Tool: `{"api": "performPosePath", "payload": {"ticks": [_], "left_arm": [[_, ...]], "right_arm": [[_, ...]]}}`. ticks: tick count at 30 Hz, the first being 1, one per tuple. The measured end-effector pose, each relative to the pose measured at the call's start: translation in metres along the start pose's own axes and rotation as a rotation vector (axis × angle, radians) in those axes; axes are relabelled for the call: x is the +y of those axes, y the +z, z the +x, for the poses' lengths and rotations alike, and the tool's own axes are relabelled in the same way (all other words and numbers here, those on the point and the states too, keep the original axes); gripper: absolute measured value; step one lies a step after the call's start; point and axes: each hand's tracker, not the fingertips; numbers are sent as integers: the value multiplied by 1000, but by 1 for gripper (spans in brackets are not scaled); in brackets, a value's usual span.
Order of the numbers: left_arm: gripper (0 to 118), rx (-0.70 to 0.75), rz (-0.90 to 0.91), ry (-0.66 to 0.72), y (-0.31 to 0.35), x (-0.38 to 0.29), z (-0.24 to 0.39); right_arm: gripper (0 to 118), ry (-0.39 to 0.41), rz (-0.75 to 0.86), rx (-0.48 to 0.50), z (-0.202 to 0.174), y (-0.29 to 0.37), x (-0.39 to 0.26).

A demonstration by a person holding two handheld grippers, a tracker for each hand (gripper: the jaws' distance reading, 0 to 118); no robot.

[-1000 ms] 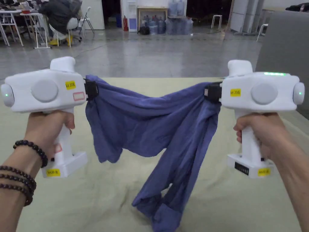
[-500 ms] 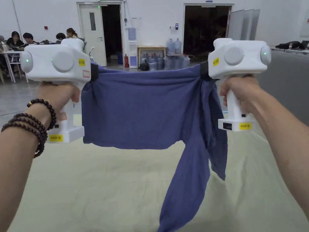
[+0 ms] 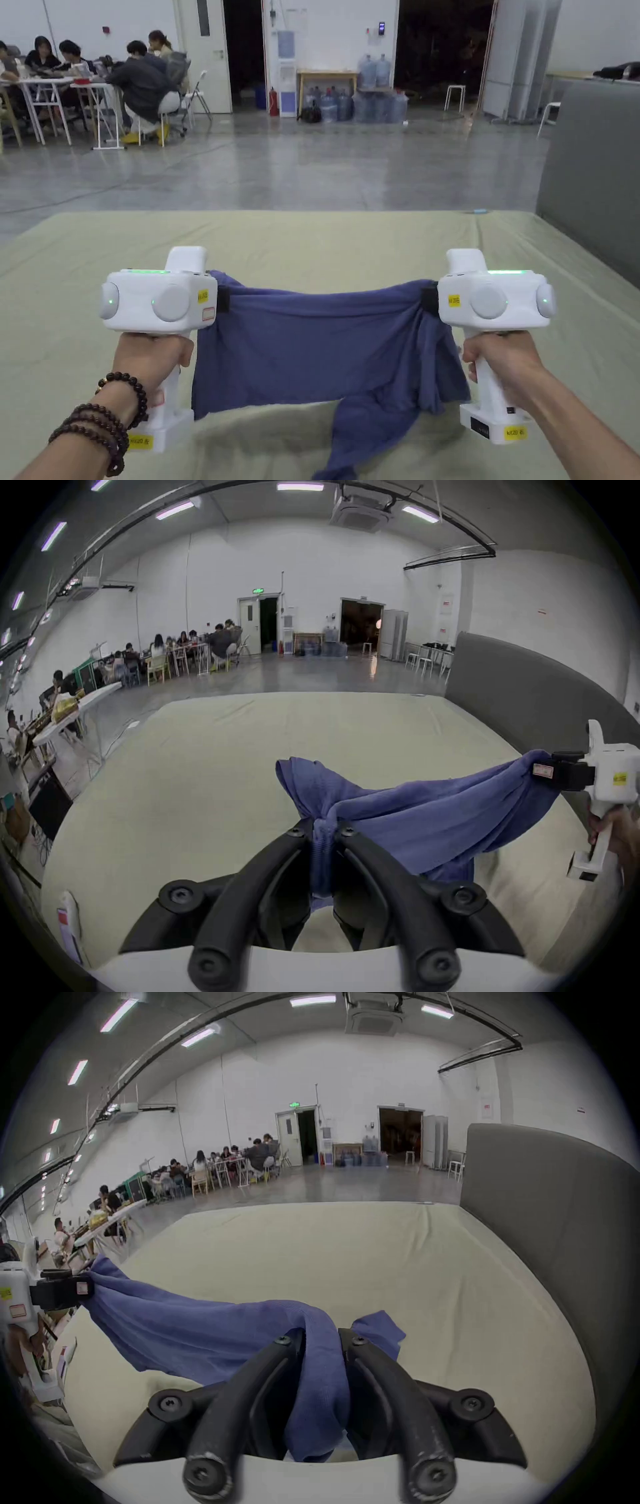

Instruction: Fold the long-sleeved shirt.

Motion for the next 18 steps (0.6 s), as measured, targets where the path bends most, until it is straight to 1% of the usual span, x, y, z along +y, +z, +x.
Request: {"api": "performPosePath", "payload": {"ticks": [3,4,7,8,10,13,16,18], "left_arm": [[2,-12,26,-70,37,-29,2],[2,-1,24,-68,46,-39,2],[2,-15,-50,-81,80,-86,5],[2,-20,-87,-75,88,-101,5],[2,-22,-157,-39,107,-141,8],[2,-13,-249,-49,121,-196,9],[2,1,-360,-69,121,-241,5],[2,-28,-414,-50,123,-261,1]], "right_arm": [[16,16,-15,19,-4,35,-31],[16,41,-59,38,-4,47,-47],[16,141,-139,36,-13,83,-101],[16,152,-166,53,-14,94,-117],[16,132,-226,83,-19,119,-154],[16,113,-353,124,-23,141,-200],[16,104,-487,148,-27,150,-238],[16,105,-536,138,-26,152,-256]]}}
